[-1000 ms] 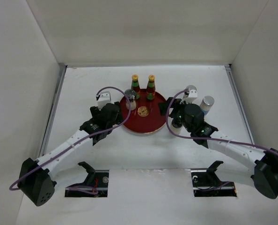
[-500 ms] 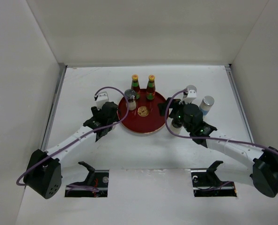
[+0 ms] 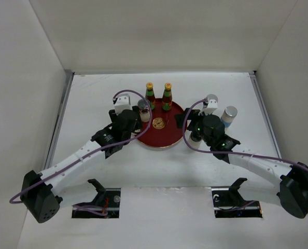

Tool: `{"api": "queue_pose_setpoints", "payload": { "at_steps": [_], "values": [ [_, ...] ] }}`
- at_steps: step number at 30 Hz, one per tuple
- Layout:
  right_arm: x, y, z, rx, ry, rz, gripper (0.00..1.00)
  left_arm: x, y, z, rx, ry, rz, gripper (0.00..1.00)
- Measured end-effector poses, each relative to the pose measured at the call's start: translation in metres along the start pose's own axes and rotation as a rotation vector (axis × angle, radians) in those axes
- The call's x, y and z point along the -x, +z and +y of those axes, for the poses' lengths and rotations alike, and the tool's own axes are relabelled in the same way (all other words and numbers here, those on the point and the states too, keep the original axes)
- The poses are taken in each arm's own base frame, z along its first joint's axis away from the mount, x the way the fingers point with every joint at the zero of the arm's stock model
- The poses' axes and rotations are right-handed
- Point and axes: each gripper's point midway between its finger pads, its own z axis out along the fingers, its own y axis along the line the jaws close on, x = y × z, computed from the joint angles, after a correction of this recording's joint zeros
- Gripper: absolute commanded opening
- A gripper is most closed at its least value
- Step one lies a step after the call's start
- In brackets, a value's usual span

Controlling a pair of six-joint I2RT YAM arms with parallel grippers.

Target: Organize the condiment bottles

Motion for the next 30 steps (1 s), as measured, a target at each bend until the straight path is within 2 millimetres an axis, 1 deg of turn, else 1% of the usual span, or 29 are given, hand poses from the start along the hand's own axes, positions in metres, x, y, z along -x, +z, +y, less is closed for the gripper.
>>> {"api": "queue_pose_setpoints", "payload": {
  "at_steps": [2,4,7,9,11,12,14,16,17,18,20,23,24,26,27,28,30],
  "values": [
    [0.000,0.000,0.000,0.000,0.000,0.000,1.00,0.008,0.002,-0.017,-0.033,-0.009,-0.020,0.34],
    [0.000,0.000,0.000,0.000,0.000,0.000,1.00,0.008,0.009,-0.031,-0.053,-0.011,-0.022,0.34],
    [0.000,0.000,0.000,0.000,0.000,0.000,1.00,-0.009,0.028,-0.041,-0.052,0.013,0.011,0.34],
    [0.000,0.000,0.000,0.000,0.000,0.000,1.00,-0.024,0.040,-0.044,-0.043,0.037,0.044,0.34],
    [0.001,0.000,0.000,0.000,0.001,-0.002,1.00,-0.035,0.047,-0.045,-0.036,0.056,0.067,0.35],
    [0.001,0.000,0.000,0.000,0.001,-0.004,1.00,-0.039,0.049,-0.045,-0.035,0.061,0.074,0.37],
    [0.004,-0.001,0.000,0.001,0.004,-0.011,1.00,-0.043,0.052,-0.044,-0.037,0.060,0.076,0.46],
    [0.008,-0.003,0.001,0.004,0.006,-0.019,0.95,-0.045,0.053,-0.044,-0.040,0.053,0.071,0.58],
    [0.009,-0.003,0.001,0.006,0.007,-0.023,0.91,-0.045,0.054,-0.044,-0.043,0.049,0.069,0.62],
    [0.010,-0.004,0.001,0.008,0.006,-0.026,0.88,-0.047,0.055,-0.044,-0.044,0.048,0.067,0.64],
    [0.013,-0.006,0.002,0.009,0.004,-0.032,0.78,-0.048,0.056,-0.044,-0.048,0.043,0.061,0.67],
    [0.016,-0.010,-0.001,-0.006,-0.005,-0.037,0.68,-0.043,0.057,-0.048,-0.063,0.022,0.037,0.71],
    [0.018,-0.012,-0.004,-0.015,-0.009,-0.042,0.63,-0.042,0.056,-0.048,-0.067,0.017,0.031,0.73],
    [0.024,-0.017,-0.009,-0.037,-0.023,-0.049,0.46,-0.039,0.055,-0.048,-0.076,0.007,0.020,0.74],
    [0.027,-0.019,-0.013,-0.054,-0.029,-0.054,0.40,-0.037,0.052,-0.048,-0.082,0.001,0.013,0.74],
    [0.031,-0.022,-0.017,-0.071,-0.033,-0.057,0.38,-0.034,0.049,-0.047,-0.090,-0.006,0.003,0.74],
    [0.038,-0.027,-0.024,-0.110,-0.039,-0.060,0.42,-0.025,0.042,-0.046,-0.109,-0.029,-0.026,0.72]
  ]
}}
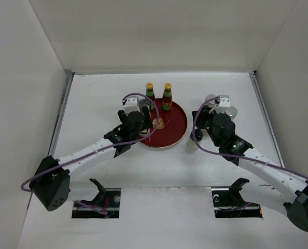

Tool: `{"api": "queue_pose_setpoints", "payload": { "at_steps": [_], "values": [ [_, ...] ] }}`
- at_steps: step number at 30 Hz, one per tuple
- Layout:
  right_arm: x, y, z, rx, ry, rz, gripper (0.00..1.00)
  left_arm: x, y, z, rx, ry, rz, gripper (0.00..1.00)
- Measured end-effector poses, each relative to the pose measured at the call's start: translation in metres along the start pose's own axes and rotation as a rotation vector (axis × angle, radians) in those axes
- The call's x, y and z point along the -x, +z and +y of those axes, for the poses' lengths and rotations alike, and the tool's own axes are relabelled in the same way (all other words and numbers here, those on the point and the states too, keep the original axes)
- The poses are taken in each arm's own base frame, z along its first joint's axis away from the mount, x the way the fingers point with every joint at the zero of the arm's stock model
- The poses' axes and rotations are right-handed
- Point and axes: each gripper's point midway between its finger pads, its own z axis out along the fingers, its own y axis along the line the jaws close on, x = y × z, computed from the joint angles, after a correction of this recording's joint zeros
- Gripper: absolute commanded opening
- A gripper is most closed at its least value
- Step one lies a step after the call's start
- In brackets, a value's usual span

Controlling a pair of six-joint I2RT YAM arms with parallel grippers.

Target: Organize the condiment bottles

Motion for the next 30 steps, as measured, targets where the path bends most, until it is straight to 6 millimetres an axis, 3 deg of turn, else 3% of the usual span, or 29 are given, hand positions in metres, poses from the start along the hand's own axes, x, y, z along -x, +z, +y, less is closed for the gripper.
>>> {"api": "queue_pose_setpoints", "payload": {
  "at_steps": [1,4,6,9,15,24,27,30],
  "values": [
    [0.003,-0.002,-0.004,-0.023,-0.007,-0.001,0.47,0.006,-0.005,0.000,-0.014,-0.016,-0.022,0.71],
    [0.005,-0.009,-0.014,-0.086,-0.028,0.011,0.84,0.026,-0.024,0.002,-0.063,-0.076,-0.102,0.67],
    [-0.001,-0.016,-0.018,-0.119,-0.056,0.040,0.94,0.038,-0.036,0.005,-0.096,-0.119,-0.157,0.62],
    [-0.019,-0.030,-0.024,-0.154,-0.099,0.108,0.98,0.047,-0.051,0.012,-0.133,-0.171,-0.223,0.55],
    [-0.055,-0.050,-0.045,-0.237,-0.140,0.257,0.99,0.040,-0.060,0.037,-0.145,-0.249,-0.300,0.52],
    [-0.100,-0.038,-0.051,-0.281,-0.182,0.399,0.97,0.025,-0.049,0.059,-0.112,-0.324,-0.320,0.53],
    [-0.110,-0.031,-0.050,-0.288,-0.187,0.423,0.87,0.026,-0.047,0.062,-0.115,-0.339,-0.328,0.53],
    [-0.118,-0.028,-0.052,-0.298,-0.192,0.440,0.64,0.028,-0.047,0.061,-0.130,-0.357,-0.345,0.53]
  ]
}}
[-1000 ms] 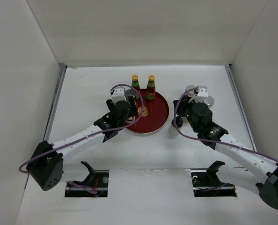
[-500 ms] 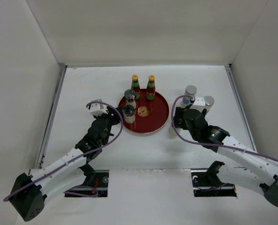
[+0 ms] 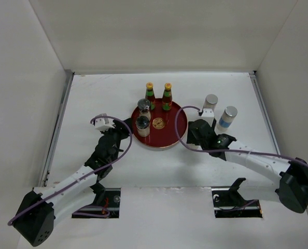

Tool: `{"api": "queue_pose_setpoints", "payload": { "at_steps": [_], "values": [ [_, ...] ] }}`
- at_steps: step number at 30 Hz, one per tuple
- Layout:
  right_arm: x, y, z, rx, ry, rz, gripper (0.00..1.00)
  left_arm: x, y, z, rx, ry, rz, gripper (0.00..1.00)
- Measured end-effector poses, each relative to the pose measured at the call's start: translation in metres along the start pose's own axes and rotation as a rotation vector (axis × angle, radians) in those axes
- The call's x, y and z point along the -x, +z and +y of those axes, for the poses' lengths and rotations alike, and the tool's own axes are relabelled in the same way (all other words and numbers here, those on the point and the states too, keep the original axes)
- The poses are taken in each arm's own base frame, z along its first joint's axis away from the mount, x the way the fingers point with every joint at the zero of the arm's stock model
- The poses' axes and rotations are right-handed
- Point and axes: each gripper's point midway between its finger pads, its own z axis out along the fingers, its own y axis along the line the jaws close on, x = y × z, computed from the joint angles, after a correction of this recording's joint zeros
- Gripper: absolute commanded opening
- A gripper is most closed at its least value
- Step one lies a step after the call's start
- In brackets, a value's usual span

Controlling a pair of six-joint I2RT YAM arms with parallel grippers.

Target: Organize the condiment bottles

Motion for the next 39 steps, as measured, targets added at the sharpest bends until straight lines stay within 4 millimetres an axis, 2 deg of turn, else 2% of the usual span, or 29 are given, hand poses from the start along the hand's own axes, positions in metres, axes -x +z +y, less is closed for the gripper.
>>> {"api": "queue_pose_setpoints", "payload": {
  "at_steps": [2,6,9,13,15,18,23,29,32,36,39],
  "values": [
    [0.001,0.001,0.000,-0.006,0.002,-0.002,0.53,0.000,0.000,0.002,-0.004,-0.010,-0.009,0.53],
    [0.009,-0.005,0.002,-0.004,0.009,-0.012,0.51,-0.007,-0.001,0.007,-0.003,-0.026,-0.008,0.53],
    [0.031,-0.016,0.011,0.015,0.012,-0.050,0.51,-0.011,0.000,0.014,0.010,-0.038,-0.008,0.53],
    [0.082,-0.030,0.045,0.089,0.030,-0.139,0.51,-0.018,0.002,0.024,0.036,-0.048,0.003,0.55],
    [0.104,-0.027,0.067,0.127,0.038,-0.180,0.51,-0.019,0.002,0.027,0.040,-0.054,0.006,0.55],
    [0.120,-0.010,0.097,0.161,0.017,-0.208,0.52,-0.019,0.003,0.028,0.040,-0.062,0.004,0.55],
    [0.112,0.036,0.134,0.170,-0.073,-0.178,0.52,-0.015,0.003,0.026,0.032,-0.076,-0.005,0.55],
    [0.090,0.076,0.158,0.178,-0.140,-0.124,0.55,-0.013,0.003,0.025,0.029,-0.083,-0.010,0.55],
    [0.084,0.087,0.166,0.188,-0.147,-0.113,0.63,-0.013,0.003,0.026,0.029,-0.084,-0.010,0.55],
    [0.079,0.093,0.169,0.192,-0.153,-0.104,0.84,-0.013,0.003,0.026,0.030,-0.083,-0.010,0.55],
    [0.087,0.090,0.172,0.202,-0.143,-0.124,0.89,-0.013,0.003,0.027,0.032,-0.083,-0.012,0.55]
  ]
}}
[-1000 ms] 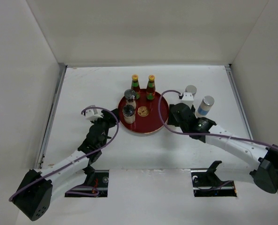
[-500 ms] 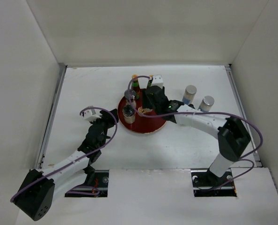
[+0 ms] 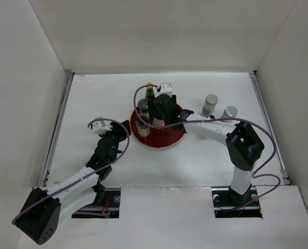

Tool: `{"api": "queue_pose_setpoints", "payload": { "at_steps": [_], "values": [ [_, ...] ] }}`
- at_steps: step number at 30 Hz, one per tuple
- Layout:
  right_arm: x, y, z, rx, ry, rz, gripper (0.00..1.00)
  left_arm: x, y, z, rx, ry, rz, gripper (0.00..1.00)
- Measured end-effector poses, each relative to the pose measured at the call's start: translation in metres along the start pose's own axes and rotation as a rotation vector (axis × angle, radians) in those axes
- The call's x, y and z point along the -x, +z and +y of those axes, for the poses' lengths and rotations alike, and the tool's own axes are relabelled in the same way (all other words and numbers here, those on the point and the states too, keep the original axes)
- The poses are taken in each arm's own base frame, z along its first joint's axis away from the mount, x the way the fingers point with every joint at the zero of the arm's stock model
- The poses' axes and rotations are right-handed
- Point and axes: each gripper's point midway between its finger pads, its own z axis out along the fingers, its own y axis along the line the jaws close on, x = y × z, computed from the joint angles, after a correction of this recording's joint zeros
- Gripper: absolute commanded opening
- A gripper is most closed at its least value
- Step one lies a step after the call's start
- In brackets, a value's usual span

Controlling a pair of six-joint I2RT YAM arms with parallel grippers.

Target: Organize the condiment bottles

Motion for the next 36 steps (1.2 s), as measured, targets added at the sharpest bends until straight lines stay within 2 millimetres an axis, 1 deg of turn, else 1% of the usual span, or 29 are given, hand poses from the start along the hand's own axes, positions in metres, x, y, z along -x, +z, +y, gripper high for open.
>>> {"api": "queue_pose_setpoints", "payload": {
  "at_steps": [1,3,5,6,7,9,11,13,15,17,20,24,28,29,30,32,33,35,36],
  "values": [
    [0.004,-0.002,0.000,0.004,0.004,-0.009,0.89,0.000,0.000,0.000,0.000,0.000,0.000,0.55],
    [0.018,-0.011,-0.003,0.009,0.017,-0.035,0.89,0.000,0.000,0.000,-0.001,0.000,0.001,0.55],
    [0.039,-0.028,-0.010,0.018,0.039,-0.080,0.89,0.000,0.000,0.000,0.000,0.000,0.000,0.55],
    [0.050,-0.039,-0.018,0.016,0.057,-0.106,0.89,0.000,0.000,0.001,0.002,0.000,0.000,0.55],
    [0.064,-0.050,-0.032,0.006,0.079,-0.138,0.89,-0.001,0.000,0.002,0.003,0.002,0.002,0.55],
    [0.089,-0.068,-0.070,-0.043,0.131,-0.201,0.90,-0.002,-0.001,0.003,0.005,0.004,0.005,0.55],
    [0.111,-0.080,-0.120,-0.129,0.189,-0.260,0.92,-0.004,-0.001,0.005,0.008,0.005,0.008,0.56],
    [0.123,-0.087,-0.169,-0.235,0.234,-0.297,0.96,-0.003,-0.001,0.005,0.009,0.005,0.007,0.56],
    [0.121,-0.087,-0.203,-0.314,0.249,-0.294,0.99,-0.003,-0.001,0.006,0.011,0.005,0.006,0.56],
    [0.112,-0.082,-0.222,-0.364,0.239,-0.259,1.00,-0.003,-0.001,0.006,0.011,0.005,0.006,0.56],
    [0.095,-0.070,-0.236,-0.406,0.217,-0.197,1.00,-0.003,-0.001,0.006,0.011,0.006,0.006,0.56],
    [0.064,-0.050,-0.252,-0.455,0.189,-0.092,1.00,-0.004,-0.001,0.006,0.013,0.007,0.008,0.56],
    [0.038,-0.037,-0.261,-0.486,0.170,-0.003,1.00,-0.006,0.000,0.008,0.019,0.012,0.015,0.56],
    [0.033,-0.034,-0.262,-0.489,0.166,0.012,0.97,-0.007,0.000,0.008,0.020,0.013,0.016,0.56],
    [0.030,-0.032,-0.263,-0.493,0.164,0.022,0.92,-0.008,0.000,0.009,0.022,0.015,0.019,0.56],
    [0.026,-0.028,-0.263,-0.493,0.161,0.036,0.74,-0.009,0.000,0.010,0.024,0.016,0.021,0.56],
    [0.025,-0.028,-0.263,-0.493,0.160,0.038,0.67,-0.009,0.001,0.010,0.025,0.016,0.021,0.56],
    [0.026,-0.027,-0.263,-0.491,0.165,0.033,0.59,-0.009,0.001,0.010,0.025,0.017,0.022,0.56],
    [0.027,-0.027,-0.263,-0.492,0.166,0.030,0.58,-0.009,0.001,0.010,0.025,0.016,0.021,0.56]
  ]
}}
